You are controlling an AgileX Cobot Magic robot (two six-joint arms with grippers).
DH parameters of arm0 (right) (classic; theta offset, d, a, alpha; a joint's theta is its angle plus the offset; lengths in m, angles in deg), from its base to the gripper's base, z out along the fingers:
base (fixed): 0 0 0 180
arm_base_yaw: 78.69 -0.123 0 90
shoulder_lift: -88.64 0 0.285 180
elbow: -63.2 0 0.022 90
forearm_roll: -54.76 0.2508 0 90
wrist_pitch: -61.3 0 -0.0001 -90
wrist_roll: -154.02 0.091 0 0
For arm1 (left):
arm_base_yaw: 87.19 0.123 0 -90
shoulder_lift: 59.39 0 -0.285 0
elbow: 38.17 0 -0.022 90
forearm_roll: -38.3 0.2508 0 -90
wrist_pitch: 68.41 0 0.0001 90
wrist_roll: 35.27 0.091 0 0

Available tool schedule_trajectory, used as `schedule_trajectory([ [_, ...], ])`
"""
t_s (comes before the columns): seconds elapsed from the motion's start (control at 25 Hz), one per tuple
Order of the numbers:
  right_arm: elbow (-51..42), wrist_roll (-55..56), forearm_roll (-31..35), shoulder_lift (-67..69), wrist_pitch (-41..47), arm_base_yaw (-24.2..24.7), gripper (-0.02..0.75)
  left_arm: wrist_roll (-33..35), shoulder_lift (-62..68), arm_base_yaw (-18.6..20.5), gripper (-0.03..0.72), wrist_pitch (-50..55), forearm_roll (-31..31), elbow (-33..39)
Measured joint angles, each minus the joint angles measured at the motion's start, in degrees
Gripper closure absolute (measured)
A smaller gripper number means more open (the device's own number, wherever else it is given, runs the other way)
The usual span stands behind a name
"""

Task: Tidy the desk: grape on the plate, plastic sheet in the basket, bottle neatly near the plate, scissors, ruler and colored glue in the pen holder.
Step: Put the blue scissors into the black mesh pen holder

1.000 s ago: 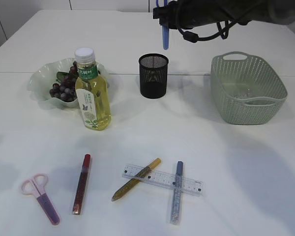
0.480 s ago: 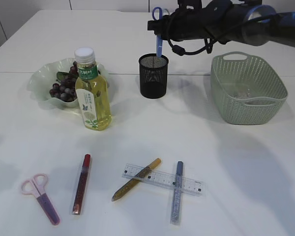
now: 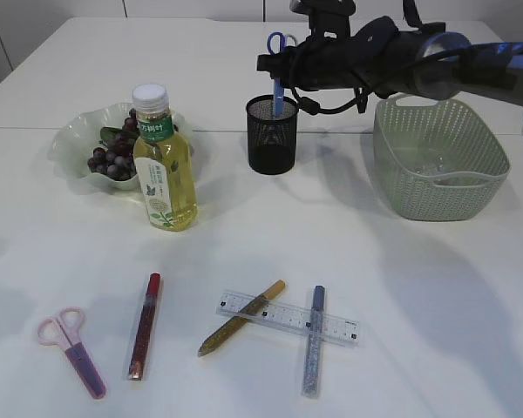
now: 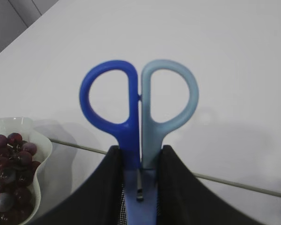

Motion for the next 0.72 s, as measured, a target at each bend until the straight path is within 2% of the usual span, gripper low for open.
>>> schedule_trajectory([
  [0.32,0.0,0.0,0.1,0.0,0.0,0.0,0.406,0.0,0.0,0.0,0.13,-0.1,0.0,0.0],
  [0.56,0.0,-1.2,0.1,-0.3,2.1,0.0,0.394,0.0,0.0,0.0,0.137,-0.1,0.0,0.0],
  [0.72,0.0,-1.3,-0.1,-3.4,9.0,0.0,0.393,0.0,0.0,0.0,0.138,-0.1,0.0,0.0],
])
